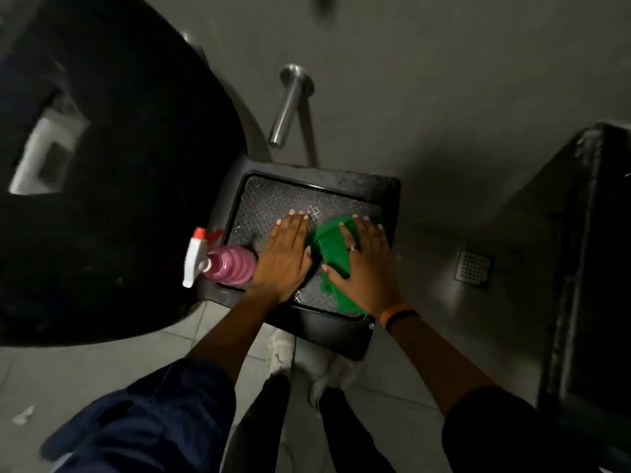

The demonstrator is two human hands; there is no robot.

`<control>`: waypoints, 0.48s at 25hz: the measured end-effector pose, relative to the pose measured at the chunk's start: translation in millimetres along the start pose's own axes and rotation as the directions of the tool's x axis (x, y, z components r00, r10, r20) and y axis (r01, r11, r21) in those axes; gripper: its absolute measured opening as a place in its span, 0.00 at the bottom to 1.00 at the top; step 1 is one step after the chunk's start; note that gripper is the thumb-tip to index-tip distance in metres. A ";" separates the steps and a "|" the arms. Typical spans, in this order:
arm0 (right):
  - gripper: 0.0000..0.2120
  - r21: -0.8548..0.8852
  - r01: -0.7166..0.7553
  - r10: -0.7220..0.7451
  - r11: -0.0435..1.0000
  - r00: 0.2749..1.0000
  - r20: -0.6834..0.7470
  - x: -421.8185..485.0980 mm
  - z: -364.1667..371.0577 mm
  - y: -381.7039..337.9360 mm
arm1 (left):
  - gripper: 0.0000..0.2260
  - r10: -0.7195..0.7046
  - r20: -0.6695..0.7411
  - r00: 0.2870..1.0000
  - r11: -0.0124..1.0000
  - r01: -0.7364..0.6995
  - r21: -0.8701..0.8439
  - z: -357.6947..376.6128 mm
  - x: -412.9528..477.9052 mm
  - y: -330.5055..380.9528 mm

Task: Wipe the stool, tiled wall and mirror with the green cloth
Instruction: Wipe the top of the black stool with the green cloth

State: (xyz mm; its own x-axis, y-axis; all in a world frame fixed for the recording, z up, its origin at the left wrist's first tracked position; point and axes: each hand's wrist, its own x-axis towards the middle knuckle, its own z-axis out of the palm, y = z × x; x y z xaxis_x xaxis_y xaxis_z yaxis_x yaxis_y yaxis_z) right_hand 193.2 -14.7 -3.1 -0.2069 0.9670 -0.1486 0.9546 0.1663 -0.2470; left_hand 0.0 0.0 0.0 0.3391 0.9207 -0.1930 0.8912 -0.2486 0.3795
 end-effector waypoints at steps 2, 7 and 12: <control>0.37 -0.063 0.048 -0.046 0.997 0.999 0.030 3.8 33.1 6.5 | 0.27 -0.009 -0.012 1.000 1.000 0.009 0.006 31.1 6.8 -12.8; 0.30 -0.188 0.066 -0.067 0.980 0.998 -0.002 0.7 94.0 21.5 | 0.28 -0.008 0.014 1.000 1.000 0.008 0.021 92.8 10.7 -29.5; 0.21 -0.209 0.020 -0.050 0.978 0.989 -0.137 14.1 102.8 13.7 | 0.28 -0.003 -0.024 1.000 1.000 0.002 -0.011 100.0 12.5 -31.0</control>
State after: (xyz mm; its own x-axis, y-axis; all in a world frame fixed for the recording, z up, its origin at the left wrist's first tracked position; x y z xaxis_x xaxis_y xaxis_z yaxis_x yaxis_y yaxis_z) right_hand 181.3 -18.7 -107.0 -0.2226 0.9749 -0.0037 0.9740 0.2222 -0.0443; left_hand 6.8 -10.8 -104.6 0.3294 0.9283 -0.1723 0.8887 -0.2432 0.3888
